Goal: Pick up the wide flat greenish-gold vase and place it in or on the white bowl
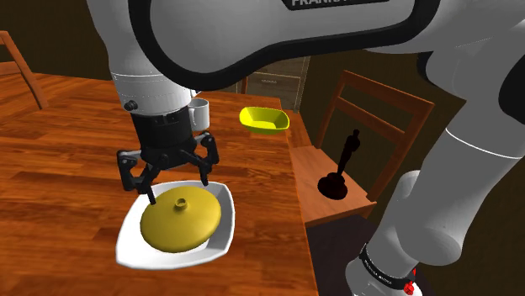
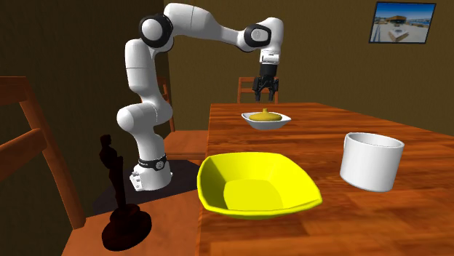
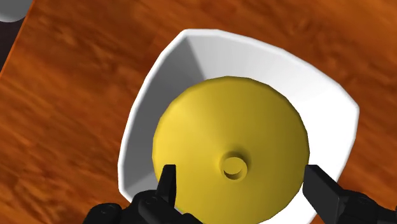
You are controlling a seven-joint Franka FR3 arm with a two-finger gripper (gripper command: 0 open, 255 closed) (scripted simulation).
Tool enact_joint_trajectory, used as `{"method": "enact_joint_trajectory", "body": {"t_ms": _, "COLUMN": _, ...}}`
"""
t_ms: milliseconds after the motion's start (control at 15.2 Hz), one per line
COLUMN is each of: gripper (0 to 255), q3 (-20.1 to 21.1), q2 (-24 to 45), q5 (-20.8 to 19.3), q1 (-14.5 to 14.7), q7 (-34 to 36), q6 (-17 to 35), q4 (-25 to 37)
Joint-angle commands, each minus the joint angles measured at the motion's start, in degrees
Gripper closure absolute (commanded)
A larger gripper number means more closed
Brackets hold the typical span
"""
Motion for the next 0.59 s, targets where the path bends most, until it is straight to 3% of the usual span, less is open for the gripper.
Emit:
{"method": "enact_joint_trajectory", "body": {"t_ms": 0, "gripper": 0, "q3": 0.0, "q2": 0.0, "q5": 0.0, "q1": 0.0, "q7": 0.0, "q6": 0.0, "q4": 0.0}}
{"method": "enact_joint_trajectory", "body": {"t_ms": 264, "gripper": 0, "q3": 0.3, "q2": 1.8, "q5": -1.0, "q1": 0.2, "q7": 0.8, "q6": -7.6, "q4": 9.1}}
{"method": "enact_joint_trajectory", "body": {"t_ms": 528, "gripper": 0, "q3": 0.3, "q2": 1.8, "q5": -1.0, "q1": 0.2, "q7": 0.8, "q6": -7.6, "q4": 9.1}}
